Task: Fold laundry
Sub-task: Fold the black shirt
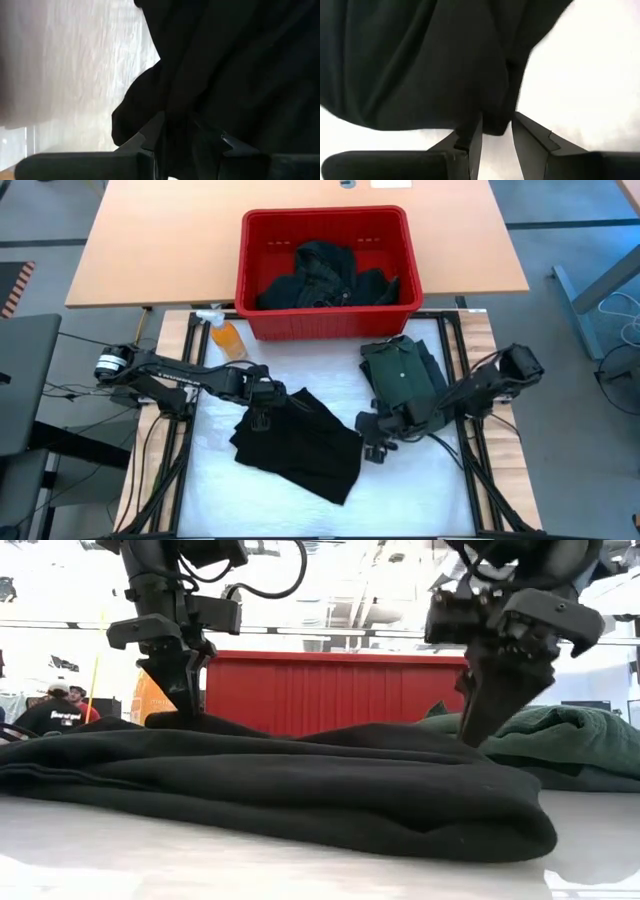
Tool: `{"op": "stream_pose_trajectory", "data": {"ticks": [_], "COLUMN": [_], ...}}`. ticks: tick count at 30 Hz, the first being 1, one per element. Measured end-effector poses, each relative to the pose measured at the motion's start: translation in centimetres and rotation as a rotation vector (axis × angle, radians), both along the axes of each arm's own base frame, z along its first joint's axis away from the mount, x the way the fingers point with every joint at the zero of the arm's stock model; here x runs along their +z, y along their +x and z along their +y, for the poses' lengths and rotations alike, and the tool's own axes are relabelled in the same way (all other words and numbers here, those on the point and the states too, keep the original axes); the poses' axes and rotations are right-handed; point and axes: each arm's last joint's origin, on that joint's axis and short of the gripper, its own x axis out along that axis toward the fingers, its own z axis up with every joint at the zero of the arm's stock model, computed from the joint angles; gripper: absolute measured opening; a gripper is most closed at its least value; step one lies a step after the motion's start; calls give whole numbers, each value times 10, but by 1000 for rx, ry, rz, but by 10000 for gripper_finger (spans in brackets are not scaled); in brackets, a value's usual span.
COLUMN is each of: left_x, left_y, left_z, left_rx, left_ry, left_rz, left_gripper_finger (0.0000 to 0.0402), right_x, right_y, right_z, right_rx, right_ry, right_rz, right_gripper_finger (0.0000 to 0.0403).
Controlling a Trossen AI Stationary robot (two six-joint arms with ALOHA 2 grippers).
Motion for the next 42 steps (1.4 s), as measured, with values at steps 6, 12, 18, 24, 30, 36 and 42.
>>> {"op": "stream_pose_trajectory", "data": {"ticks": [6, 12, 18, 24, 30, 36, 42], "left_x": [0, 0, 0, 0, 6, 12, 18], "left_y": [0, 0, 0, 0, 15, 25, 23], "left_z": [1, 8, 16, 28, 31, -6, -88], "left_rx": [-21, 7, -2, 21, -81, -204, -344], "left_ry": [8, 7, -38, -16, -168, -228, -344], "left_rz": [3, 3, 10, 8, -163, -263, -373], "left_gripper_finger": [68, 68, 68, 68, 68, 45, 5], "right_x": [-18, -27, -30, -28, -26, -20, -13], "right_y": [-11, -14, -21, -32, -35, -35, -41], "right_z": [-8, -6, -3, 7, 18, 44, 68], "right_rx": [17, 94, 80, 23, -31, -21, 78], "right_ry": [64, 63, 86, 100, 126, 231, 287], "right_rz": [-48, -32, 27, 80, 56, -56, -92], "right_gripper_finger": [131, 56, 19, 14, 14, 13, 12]}}
